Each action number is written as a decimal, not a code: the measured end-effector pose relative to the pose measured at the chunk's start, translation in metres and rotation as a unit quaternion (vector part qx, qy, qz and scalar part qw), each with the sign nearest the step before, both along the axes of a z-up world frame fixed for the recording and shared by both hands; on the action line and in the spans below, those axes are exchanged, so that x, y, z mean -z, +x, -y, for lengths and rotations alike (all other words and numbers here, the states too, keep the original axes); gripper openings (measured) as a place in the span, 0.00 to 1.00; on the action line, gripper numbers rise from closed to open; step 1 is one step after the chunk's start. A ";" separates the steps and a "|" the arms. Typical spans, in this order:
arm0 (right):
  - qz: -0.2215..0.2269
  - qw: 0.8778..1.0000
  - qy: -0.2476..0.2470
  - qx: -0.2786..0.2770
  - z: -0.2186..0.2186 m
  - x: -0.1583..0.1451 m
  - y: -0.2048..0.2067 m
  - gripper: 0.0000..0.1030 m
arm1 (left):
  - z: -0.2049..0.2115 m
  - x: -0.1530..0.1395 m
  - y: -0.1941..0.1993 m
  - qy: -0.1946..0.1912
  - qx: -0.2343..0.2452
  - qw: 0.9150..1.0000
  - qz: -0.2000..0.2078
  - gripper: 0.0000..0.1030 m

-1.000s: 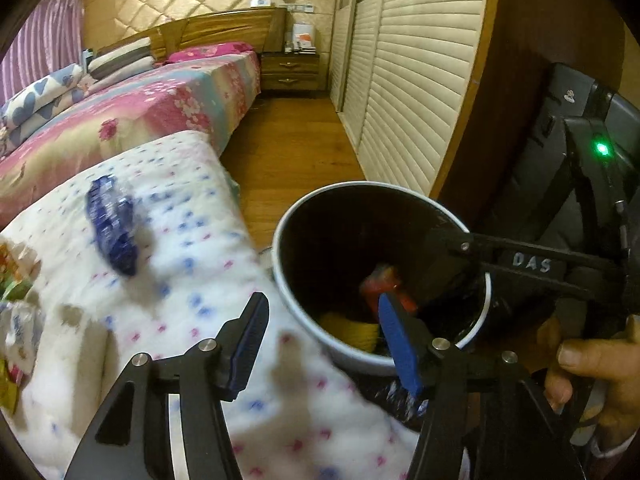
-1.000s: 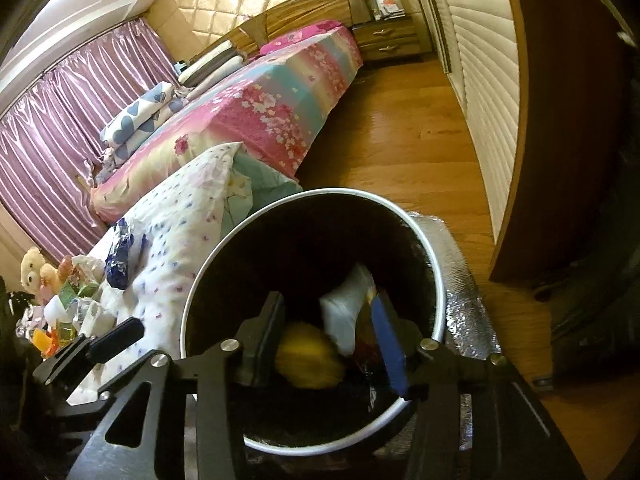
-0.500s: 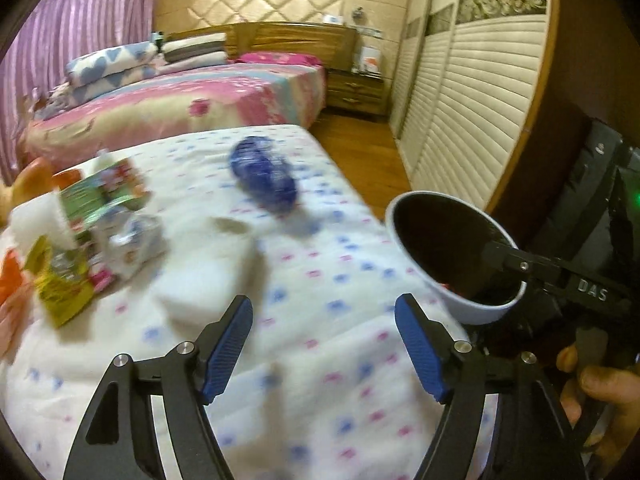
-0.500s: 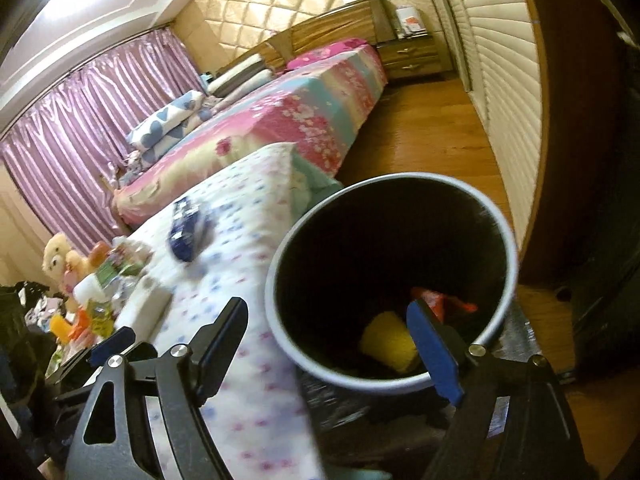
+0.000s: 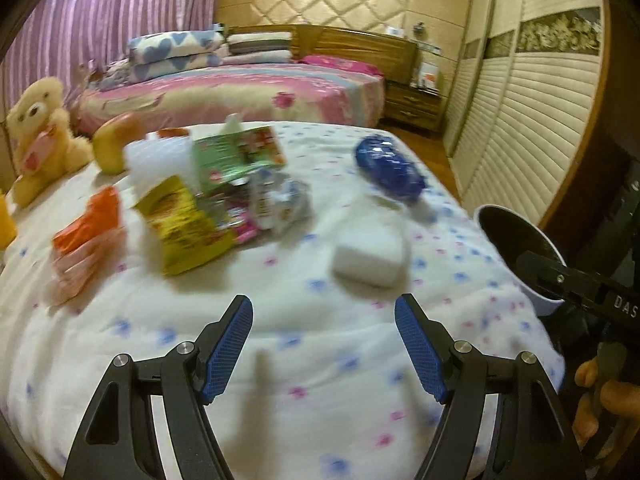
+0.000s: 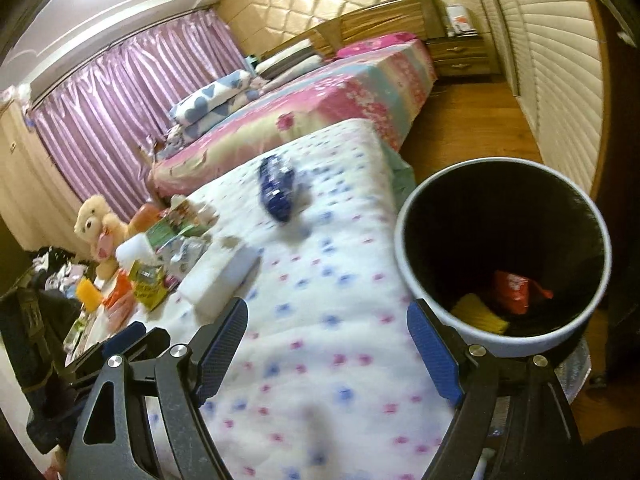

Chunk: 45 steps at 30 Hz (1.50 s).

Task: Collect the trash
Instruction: 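Move both open tools back over the remaining items on the bed, then grasp the yellow noodle snack bag with the left tool while the right tool grasps the white foam block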

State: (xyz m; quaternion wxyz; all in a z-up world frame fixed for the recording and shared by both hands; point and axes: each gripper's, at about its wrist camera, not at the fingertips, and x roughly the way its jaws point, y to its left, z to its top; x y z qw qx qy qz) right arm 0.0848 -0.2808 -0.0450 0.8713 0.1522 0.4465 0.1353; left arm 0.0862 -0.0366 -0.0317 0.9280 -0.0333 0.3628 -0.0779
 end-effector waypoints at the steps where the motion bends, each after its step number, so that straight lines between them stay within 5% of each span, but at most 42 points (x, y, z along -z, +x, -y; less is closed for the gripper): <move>1: -0.001 1.000 0.001 -0.004 -0.005 0.001 0.000 0.81 | -0.005 0.000 -0.003 0.000 -0.006 1.000 -0.001 0.71; 14: -0.013 0.998 0.009 -0.056 -0.066 0.011 0.004 0.81 | -0.044 -0.002 -0.018 -0.012 -0.067 0.998 -0.014 0.71; 24: -0.032 0.997 0.019 -0.073 -0.089 0.020 0.020 0.81 | -0.060 -0.002 0.023 -0.052 -0.084 0.994 -0.041 0.71; 33: -0.045 0.996 0.019 -0.071 -0.099 0.027 0.046 0.81 | -0.065 -0.004 0.056 -0.043 -0.084 0.994 -0.047 0.68; 36: -0.045 0.996 0.021 -0.072 -0.102 0.028 0.052 0.79 | -0.065 0.002 0.065 -0.045 -0.075 0.995 -0.055 0.47; 38: -0.044 0.996 0.019 -0.076 -0.105 0.029 0.054 0.65 | -0.065 0.008 0.072 -0.050 -0.064 0.994 -0.069 0.18; 41: -0.048 0.994 0.037 -0.090 -0.107 0.031 0.055 0.43 | -0.066 0.008 0.073 -0.051 -0.053 0.996 -0.059 0.11; 45: -0.032 0.995 0.028 -0.094 -0.109 0.026 0.048 0.35 | -0.066 0.007 0.071 -0.049 -0.044 0.997 -0.048 0.03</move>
